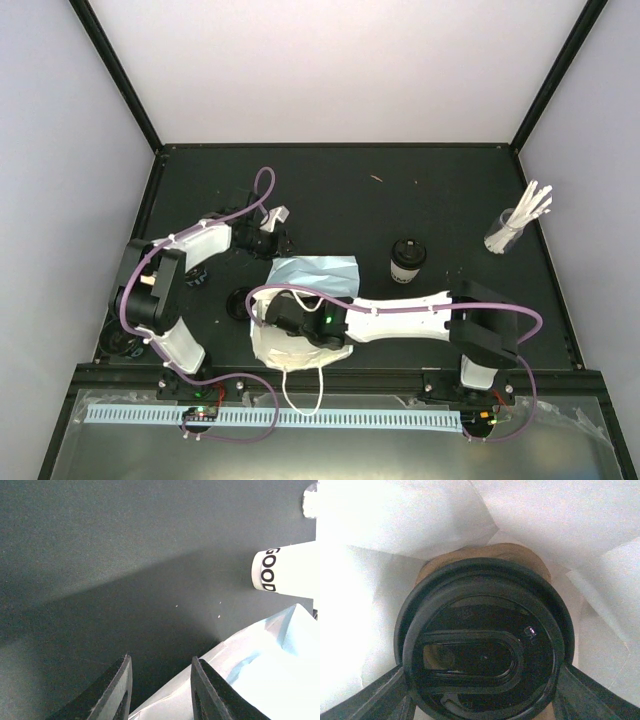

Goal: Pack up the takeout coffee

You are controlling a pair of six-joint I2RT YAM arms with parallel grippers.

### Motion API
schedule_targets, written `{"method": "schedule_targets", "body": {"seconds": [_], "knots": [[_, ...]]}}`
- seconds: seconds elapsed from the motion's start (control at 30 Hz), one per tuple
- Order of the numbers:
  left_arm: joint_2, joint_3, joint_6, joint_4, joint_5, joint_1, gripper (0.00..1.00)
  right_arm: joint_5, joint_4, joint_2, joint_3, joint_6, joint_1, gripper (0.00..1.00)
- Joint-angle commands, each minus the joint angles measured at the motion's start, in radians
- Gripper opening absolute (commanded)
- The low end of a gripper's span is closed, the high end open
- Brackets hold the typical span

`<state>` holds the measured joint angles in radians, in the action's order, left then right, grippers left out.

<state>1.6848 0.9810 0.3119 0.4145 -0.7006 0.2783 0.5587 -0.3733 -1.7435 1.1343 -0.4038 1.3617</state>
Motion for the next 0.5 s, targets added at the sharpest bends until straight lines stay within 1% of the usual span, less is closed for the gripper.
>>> {"method": "schedule_targets", "body": {"seconds": [0.0, 0.13, 0.23, 0.33, 0.47], "knots": [[-0.037, -0.027, 0.023, 0.061, -0.052, 0.036, 0.33, -0.045, -0.087, -0.080, -0.012, 0.028, -0.028, 0.44], [-0.053, -0.032, 0.031, 0.063, -0.050, 0.036, 0.34, 0.057, -0.092, -0.077, -0.009, 0.028, -0.028, 0.45], [-0.076, -0.037, 0.042, 0.069, -0.043, 0.036, 0.38, 0.109, -0.102, -0.062, -0.010, 0.020, -0.029, 0.45], [-0.136, -0.037, 0.051, 0.103, -0.013, 0.036, 0.51, 0.080, -0.098, -0.031, -0.018, 0.021, -0.029, 0.45], [-0.289, -0.030, 0.059, 0.195, 0.071, 0.031, 0.67, 0.031, -0.094, -0.008, -0.028, 0.024, -0.033, 0.45]]}}
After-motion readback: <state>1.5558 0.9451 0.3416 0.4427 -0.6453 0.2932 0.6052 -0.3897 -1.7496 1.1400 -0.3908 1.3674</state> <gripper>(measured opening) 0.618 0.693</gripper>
